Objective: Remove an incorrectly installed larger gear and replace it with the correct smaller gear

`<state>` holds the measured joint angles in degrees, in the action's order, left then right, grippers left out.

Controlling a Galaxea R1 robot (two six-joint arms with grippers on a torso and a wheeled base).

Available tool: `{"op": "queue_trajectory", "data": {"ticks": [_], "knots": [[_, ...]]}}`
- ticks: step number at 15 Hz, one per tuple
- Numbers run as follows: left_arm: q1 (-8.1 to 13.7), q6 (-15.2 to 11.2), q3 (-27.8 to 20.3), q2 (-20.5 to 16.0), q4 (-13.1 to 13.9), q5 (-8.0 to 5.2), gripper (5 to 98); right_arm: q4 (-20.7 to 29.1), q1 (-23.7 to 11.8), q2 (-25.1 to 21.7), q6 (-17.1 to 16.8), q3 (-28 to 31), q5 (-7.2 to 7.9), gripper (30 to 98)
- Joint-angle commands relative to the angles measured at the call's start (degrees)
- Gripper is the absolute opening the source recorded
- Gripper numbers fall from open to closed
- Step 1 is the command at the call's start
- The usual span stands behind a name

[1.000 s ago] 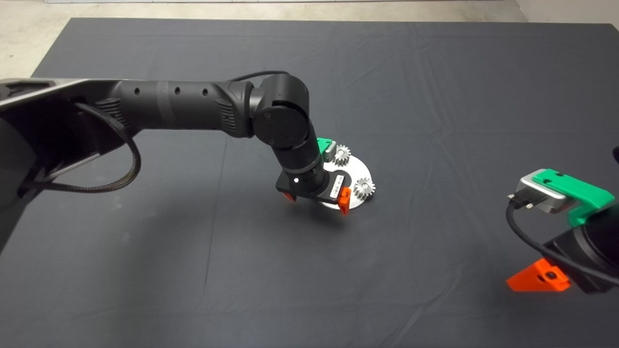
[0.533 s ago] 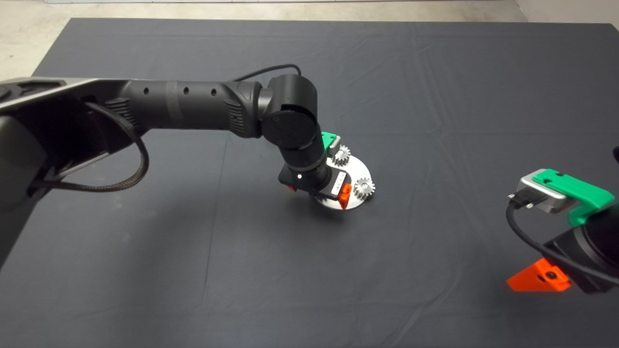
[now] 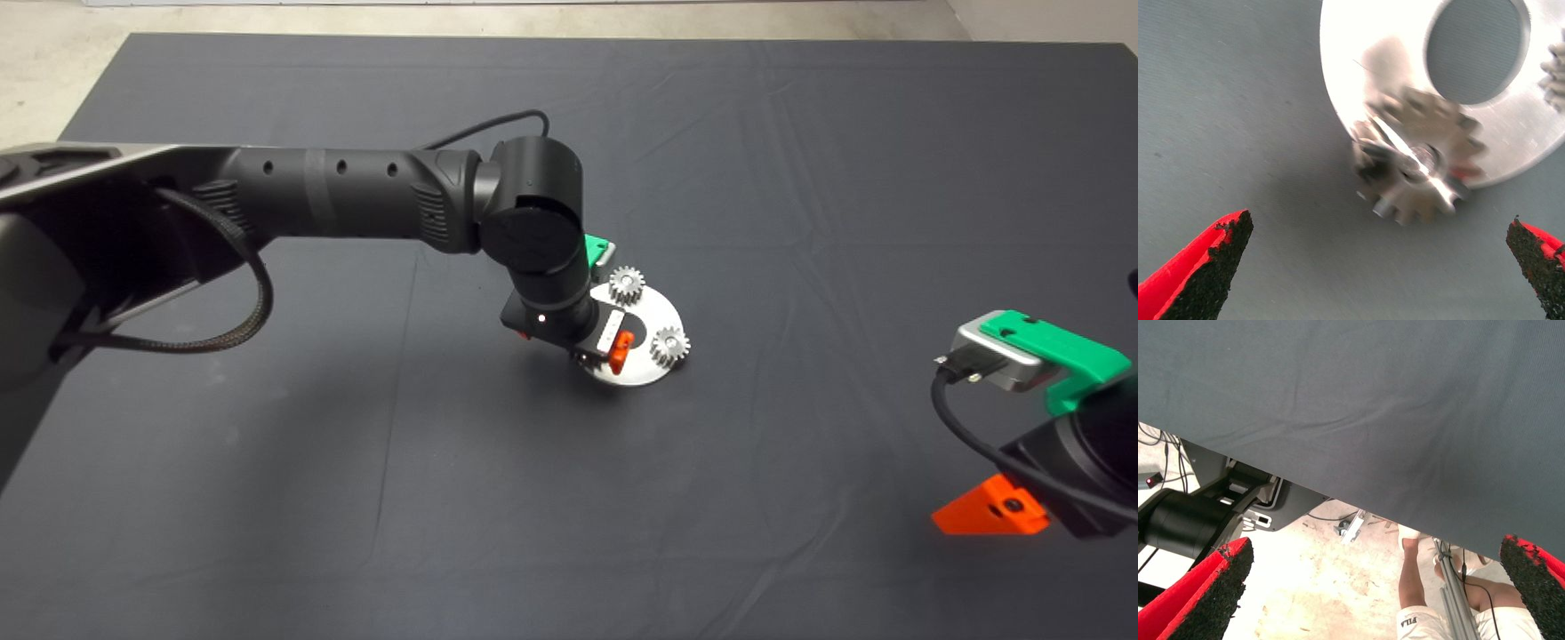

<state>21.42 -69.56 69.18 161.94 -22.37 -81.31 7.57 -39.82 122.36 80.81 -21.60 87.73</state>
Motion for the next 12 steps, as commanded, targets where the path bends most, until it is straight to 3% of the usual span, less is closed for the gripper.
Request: {"op": "queue_trajectory", "data": {"ticks": [1, 3, 12], "knots": [[0.6, 1.5, 0.5, 0.7, -0.7, 1.07, 98.1, 1.8, -0.7, -0.1, -0.1, 0.1, 6.84, 97.6], [0.6, 1.8, 1.6, 1.1, -0.7, 1.16, 98.1, 1.8, -0.7, 0.0, -0.1, 0.1, 6.84, 97.6], [0.6, 3.5, 3.2, 2.6, -0.7, 3.87, 98.1, 1.8, -0.7, 0.0, -0.1, 0.1, 6.84, 97.6]]}}
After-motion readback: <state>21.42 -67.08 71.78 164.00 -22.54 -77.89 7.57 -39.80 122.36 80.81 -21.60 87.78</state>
